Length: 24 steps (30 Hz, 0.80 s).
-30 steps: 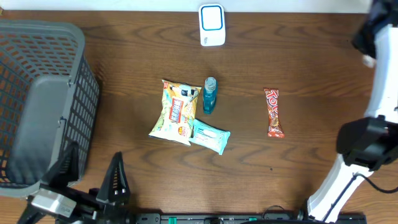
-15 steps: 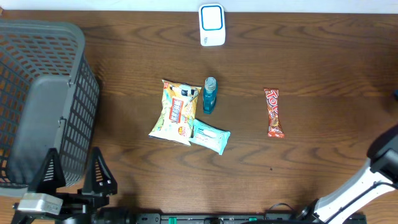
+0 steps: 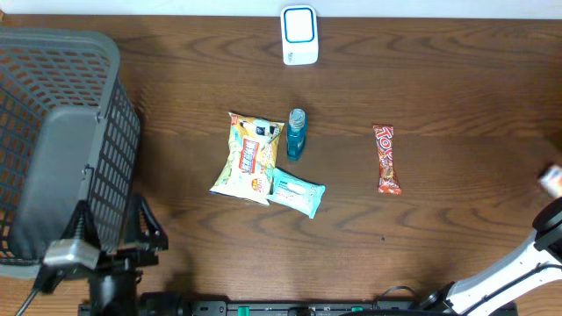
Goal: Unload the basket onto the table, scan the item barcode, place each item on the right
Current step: 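Carry the small package to the right table edge and drop it, then reach the right gripper to the red snack bar and grasp it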
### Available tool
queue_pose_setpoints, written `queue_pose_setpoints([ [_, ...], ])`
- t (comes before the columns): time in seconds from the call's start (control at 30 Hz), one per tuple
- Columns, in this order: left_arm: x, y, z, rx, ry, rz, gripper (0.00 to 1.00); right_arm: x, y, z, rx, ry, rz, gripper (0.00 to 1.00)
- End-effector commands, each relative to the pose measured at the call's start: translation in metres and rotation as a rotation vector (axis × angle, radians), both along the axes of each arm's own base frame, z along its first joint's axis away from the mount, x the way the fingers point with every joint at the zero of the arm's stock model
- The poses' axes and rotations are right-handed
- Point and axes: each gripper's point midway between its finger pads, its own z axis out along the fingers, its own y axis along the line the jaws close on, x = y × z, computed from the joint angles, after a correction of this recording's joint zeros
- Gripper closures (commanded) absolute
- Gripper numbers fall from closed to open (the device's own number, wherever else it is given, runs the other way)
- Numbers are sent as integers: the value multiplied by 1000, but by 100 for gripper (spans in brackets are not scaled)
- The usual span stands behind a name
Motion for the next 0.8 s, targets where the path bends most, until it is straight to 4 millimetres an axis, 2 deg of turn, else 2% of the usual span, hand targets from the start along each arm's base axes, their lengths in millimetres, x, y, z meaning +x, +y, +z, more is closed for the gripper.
queue_pose_setpoints([
  [0.0, 14, 1, -16, 4, 8, 2, 9, 14, 1, 14, 20, -63, 13, 1],
  [0.1, 23, 1, -21, 5, -19, 1, 9, 23, 8, 29, 54, -104, 29, 1],
  [0.27, 35, -7, -31, 14, -33, -46, 9, 53, 37, 60, 167, -254, 102, 1],
  [0.47, 48, -13, -61, 15, 28, -80, 9, 82, 76, 108, 128, -329, 216, 1],
  [0.53, 52, -12, -71, 9, 46, -81, 9, 94, 98, 126, 112, -353, 272, 1],
  [0.6, 57, -12, -82, 0, 60, -82, 9, 107, 130, 142, 107, -369, 344, 1],
  [0.7, 61, -12, -93, -1, 80, -82, 9, 121, 175, 151, 105, -345, 444, 1],
  [0.77, 62, -12, -99, -2, 96, -82, 9, 128, 208, 149, 94, -289, 515, 1],
])
